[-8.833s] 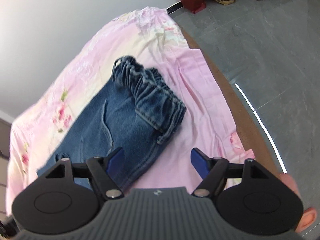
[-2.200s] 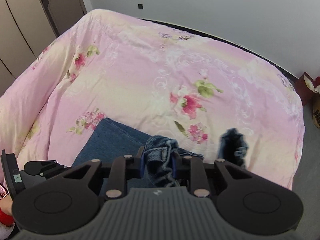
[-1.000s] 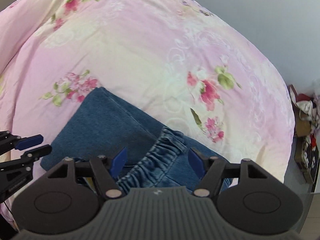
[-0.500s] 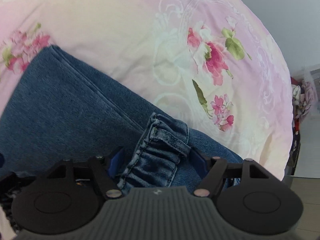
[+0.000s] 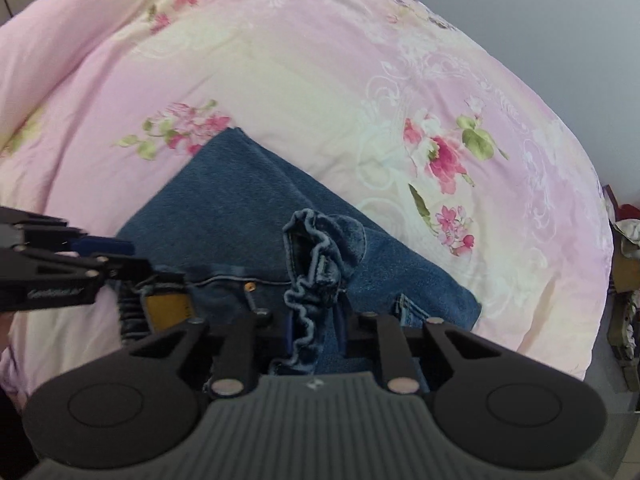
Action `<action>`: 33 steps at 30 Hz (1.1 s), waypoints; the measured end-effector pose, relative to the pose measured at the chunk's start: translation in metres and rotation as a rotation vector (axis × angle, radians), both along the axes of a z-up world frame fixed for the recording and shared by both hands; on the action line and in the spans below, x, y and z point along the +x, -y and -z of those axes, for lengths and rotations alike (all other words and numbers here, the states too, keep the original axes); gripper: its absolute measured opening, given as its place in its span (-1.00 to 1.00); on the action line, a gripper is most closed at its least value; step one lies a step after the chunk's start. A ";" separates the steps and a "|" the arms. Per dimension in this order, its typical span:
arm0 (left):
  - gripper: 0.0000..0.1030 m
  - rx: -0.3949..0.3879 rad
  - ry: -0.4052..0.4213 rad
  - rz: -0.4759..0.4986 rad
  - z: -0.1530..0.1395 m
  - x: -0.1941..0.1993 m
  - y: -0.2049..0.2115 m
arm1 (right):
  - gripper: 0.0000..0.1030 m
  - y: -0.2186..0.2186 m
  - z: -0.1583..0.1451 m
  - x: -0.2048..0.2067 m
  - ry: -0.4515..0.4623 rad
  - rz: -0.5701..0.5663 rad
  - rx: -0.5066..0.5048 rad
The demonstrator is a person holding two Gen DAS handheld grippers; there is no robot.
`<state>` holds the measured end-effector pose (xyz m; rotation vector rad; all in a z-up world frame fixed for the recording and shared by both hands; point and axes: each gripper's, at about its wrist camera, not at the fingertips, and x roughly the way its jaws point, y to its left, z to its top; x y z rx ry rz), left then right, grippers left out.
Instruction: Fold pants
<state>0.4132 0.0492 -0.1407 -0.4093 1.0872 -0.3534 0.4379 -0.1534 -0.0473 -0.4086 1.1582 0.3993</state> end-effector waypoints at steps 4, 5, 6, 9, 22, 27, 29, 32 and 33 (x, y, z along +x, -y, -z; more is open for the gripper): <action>-0.33 -0.050 -0.044 0.008 0.008 -0.001 0.000 | -0.72 -0.014 -0.001 -0.043 -0.023 -0.130 0.059; -0.33 -0.065 -0.053 0.012 0.011 0.000 0.001 | -0.72 -0.021 0.002 -0.050 -0.031 -0.152 0.060; -0.33 -0.078 -0.066 0.007 0.015 0.000 0.002 | -0.72 -0.028 0.008 -0.054 -0.035 -0.166 0.052; -0.33 -0.106 -0.082 -0.014 0.023 0.001 -0.001 | -0.72 -0.040 0.029 -0.050 -0.071 -0.170 0.081; -0.25 -0.119 -0.087 -0.092 0.008 -0.026 -0.032 | -0.62 -0.063 0.101 -0.039 -0.206 -0.223 0.112; 0.10 -0.234 -0.103 -0.174 0.019 -0.048 -0.025 | -0.45 -0.056 0.098 -0.059 -0.118 -0.207 0.152; 0.14 -0.279 -0.134 -0.209 0.026 -0.051 -0.020 | -0.43 -0.049 0.096 -0.062 -0.106 -0.192 0.181; 0.31 -0.307 -0.130 -0.252 0.032 -0.055 -0.011 | -0.40 -0.043 0.091 -0.065 -0.097 -0.183 0.205; 0.32 -0.316 -0.122 -0.267 0.033 -0.055 -0.008 | -0.39 -0.042 0.089 -0.066 -0.089 -0.188 0.208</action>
